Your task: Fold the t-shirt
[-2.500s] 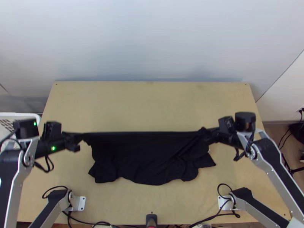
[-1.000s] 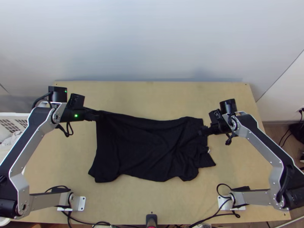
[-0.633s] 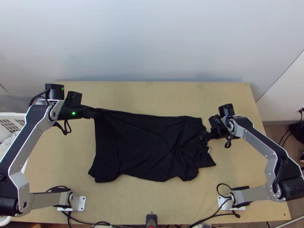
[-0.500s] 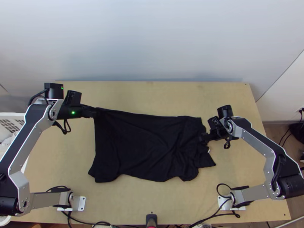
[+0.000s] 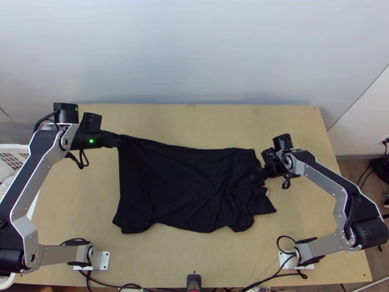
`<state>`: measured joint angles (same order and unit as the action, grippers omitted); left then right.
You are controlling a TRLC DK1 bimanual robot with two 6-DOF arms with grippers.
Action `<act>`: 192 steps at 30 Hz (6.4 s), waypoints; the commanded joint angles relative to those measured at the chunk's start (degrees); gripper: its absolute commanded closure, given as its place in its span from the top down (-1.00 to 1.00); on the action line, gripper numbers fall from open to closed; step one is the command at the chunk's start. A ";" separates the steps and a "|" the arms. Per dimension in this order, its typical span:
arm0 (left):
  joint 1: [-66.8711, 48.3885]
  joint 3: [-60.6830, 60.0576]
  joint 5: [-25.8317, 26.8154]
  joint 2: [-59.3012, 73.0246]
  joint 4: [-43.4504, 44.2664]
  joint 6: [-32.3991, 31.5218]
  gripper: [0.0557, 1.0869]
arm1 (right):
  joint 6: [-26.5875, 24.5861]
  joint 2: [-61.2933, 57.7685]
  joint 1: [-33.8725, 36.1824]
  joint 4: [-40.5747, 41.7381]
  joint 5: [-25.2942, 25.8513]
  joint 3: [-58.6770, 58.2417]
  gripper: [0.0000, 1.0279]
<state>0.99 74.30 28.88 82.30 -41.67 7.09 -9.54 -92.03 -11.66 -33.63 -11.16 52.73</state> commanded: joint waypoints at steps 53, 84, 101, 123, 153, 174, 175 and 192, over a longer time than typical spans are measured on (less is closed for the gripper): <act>9.99 52.17 8.56 -37.30 -39.36 -12.63 -0.92 | 7.69 47.56 2.34 -43.63 -8.18 80.60 -0.95; 8.50 53.93 -0.32 -36.77 -25.48 -14.83 -0.92 | 17.27 45.53 24.23 -21.48 -22.68 80.25 -0.95; 3.75 34.86 -8.23 -38.44 -19.59 -8.85 -0.92 | 19.91 44.83 40.23 -16.12 -32.61 62.06 -0.95; 10.34 21.85 -5.07 17.72 10.56 -7.18 -0.92 | 2.25 -15.29 13.15 -1.97 -0.80 56.17 -0.95; 9.64 -0.12 -11.39 16.49 7.39 7.23 -0.92 | -0.22 -13.26 -0.91 -4.08 6.50 33.75 -0.95; 12.63 -9.97 -12.89 11.13 10.73 7.23 -0.92 | -0.39 -4.30 0.06 7.70 9.40 9.58 -0.87; 12.63 -10.23 -12.89 11.21 10.56 6.97 -0.88 | -0.22 -4.30 -0.03 7.70 9.40 9.58 -0.76; 12.28 -14.01 -12.89 -11.11 -3.24 12.33 0.92 | -1.01 18.55 -0.64 -3.46 9.40 0.09 0.92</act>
<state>12.97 60.38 15.84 81.87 -37.08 14.92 -9.76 -85.06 -11.84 -31.46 -1.74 57.98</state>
